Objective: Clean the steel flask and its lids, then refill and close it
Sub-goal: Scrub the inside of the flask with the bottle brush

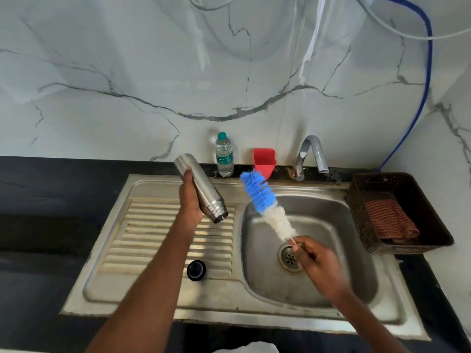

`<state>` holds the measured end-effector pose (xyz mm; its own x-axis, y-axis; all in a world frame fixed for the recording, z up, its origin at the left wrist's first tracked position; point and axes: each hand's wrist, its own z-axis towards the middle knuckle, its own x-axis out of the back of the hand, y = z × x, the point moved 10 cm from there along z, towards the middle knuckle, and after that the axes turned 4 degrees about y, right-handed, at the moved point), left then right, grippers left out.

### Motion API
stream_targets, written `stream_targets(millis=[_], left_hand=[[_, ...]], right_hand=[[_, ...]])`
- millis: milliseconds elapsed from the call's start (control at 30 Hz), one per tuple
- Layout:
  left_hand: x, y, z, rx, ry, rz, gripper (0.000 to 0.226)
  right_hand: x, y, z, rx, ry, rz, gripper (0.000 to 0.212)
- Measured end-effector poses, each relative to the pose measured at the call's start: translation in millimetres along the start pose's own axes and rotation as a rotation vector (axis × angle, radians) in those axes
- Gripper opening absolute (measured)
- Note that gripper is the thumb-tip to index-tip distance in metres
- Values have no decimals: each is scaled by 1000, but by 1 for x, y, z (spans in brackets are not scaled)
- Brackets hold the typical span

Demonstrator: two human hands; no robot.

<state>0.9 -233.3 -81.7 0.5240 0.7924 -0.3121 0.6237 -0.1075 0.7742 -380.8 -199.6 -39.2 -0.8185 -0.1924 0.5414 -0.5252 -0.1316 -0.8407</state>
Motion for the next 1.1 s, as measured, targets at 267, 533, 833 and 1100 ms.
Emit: stream_targets(millis=[267, 533, 833, 1100], left_hand=[[-48, -52, -57, 241, -289, -90, 63], [-41, -51, -68, 275, -298, -211, 56], [-40, -63, -94, 330, -409, 104, 52], [-6, -53, -84, 260, -310, 248, 44]], right_hand=[[-10, -55, -1, 302, 92, -244, 24], [-7, -72, -5, 534, 65, -375, 22], [-21, -71, 31, 390, 155, -390, 17], [-31, -86, 8, 577, 25, -365, 15]])
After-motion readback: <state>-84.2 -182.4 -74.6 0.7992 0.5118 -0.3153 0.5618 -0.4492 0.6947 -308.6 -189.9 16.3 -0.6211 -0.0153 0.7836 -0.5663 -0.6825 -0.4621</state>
